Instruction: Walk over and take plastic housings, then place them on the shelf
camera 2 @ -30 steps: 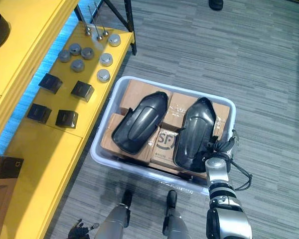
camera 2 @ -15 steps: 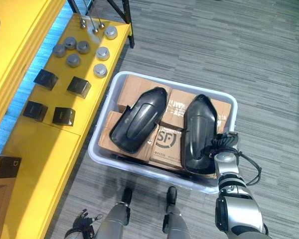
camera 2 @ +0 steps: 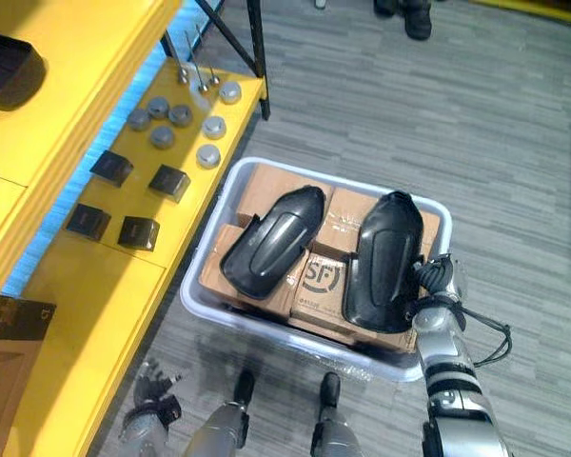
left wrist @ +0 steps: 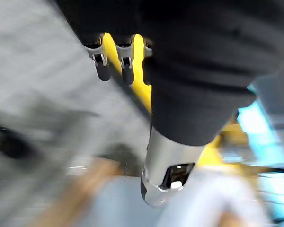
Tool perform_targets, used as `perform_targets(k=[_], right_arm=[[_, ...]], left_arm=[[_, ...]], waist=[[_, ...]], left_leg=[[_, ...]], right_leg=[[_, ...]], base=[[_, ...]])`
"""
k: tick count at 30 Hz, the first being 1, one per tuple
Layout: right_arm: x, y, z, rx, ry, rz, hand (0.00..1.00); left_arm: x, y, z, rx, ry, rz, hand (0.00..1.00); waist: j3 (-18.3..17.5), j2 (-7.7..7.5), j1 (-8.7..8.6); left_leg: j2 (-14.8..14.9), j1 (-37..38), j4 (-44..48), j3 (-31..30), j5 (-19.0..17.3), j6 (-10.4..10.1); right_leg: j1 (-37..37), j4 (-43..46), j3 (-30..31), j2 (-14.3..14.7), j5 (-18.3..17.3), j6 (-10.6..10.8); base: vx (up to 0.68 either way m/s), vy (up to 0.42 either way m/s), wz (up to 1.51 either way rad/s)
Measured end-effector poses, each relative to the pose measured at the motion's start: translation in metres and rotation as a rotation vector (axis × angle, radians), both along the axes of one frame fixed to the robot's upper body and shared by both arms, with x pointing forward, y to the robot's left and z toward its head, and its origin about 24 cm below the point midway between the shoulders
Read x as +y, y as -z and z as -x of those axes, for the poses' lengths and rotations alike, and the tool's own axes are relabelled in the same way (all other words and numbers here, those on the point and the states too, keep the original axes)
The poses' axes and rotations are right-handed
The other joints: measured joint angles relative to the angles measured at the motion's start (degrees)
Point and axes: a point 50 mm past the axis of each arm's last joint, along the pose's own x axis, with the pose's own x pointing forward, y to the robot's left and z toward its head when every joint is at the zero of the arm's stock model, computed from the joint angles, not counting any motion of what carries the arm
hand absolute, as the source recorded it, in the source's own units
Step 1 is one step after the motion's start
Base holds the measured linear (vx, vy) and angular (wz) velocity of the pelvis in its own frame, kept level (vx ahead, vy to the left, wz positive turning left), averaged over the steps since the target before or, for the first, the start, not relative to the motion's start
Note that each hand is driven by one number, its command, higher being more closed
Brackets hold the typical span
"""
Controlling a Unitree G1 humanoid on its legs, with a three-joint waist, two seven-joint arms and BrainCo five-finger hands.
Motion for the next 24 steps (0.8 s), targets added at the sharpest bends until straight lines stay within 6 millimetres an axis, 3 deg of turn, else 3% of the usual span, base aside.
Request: perform_targets(k=[5, 9, 14, 16, 21, 24], right_arm=[[0.000, 0.012, 0.020, 0.018, 0.014, 0.051, 1.00], [0.009, 0.017, 0.025, 0.024, -0.011, 0.060, 1.00], [0.028, -0.003, 0.020, -0.054, -0.086, 0.101, 1.00], [0.050, -0.017, 0.011, -0.104, -0.170, 0.133, 1.00], [0.090, -0.040, 0.007, -0.221, -0.284, 0.141, 1.00], [0.114, -0.047, 0.009, -0.278, -0.356, 0.126, 1.00]], left_arm=[[0.019, -0.040, 0.008, -0.118, -0.099, -0.154, 0.00], [0.016, -0.068, 0.009, -0.196, -0.100, -0.285, 0.00], [-0.016, -0.102, -0.012, -0.355, 0.064, -0.346, 0.00], [-0.036, -0.112, -0.023, -0.446, 0.210, -0.251, 0.00], [-0.078, -0.110, -0.046, -0.478, 0.453, -0.035, 0.00], [-0.085, -0.106, -0.057, -0.454, 0.490, 0.007, 0.00]], waist=[[-2.56, -1.06, -0.11], [-6.84, -2.02, -0.14], [-11.42, -2.35, -0.27], [-13.48, -2.60, -1.27], [-16.36, -3.03, -2.12], [-16.84, -3.62, -2.89]], left_leg=[[-0.29, 4.01, -4.66, -0.63, 1.51, 0.15], [-0.21, 6.60, -6.64, -0.89, 1.84, 0.09], [-0.08, 9.60, -8.30, -0.68, 1.86, 0.06], [0.11, 10.43, -8.76, -0.57, 1.87, 0.04], [0.60, 11.94, -10.35, 0.01, 2.66, -0.40], [1.05, 12.93, -11.53, 0.77, 3.36, -0.54]], right_leg=[[3.23, -2.03, -0.94, -0.45, -0.19, 0.19], [6.15, -4.39, -1.61, -0.47, -0.18, 0.20], [9.19, -6.28, -1.73, -0.62, -0.16, 0.20], [10.05, -6.71, -1.68, -0.61, -0.15, 0.19], [10.55, -6.78, -1.23, -0.31, -0.02, -0.01], [10.59, -6.90, -0.44, 0.32, 0.43, -0.58]], base=[[0.04, -0.014, 0.12], [0.11, -0.003, 0.07], [0.10, 0.008, 0.01], [0.04, -0.008, -0.03], [-0.02, -0.006, -0.07], [-0.03, -0.017, -0.12]])
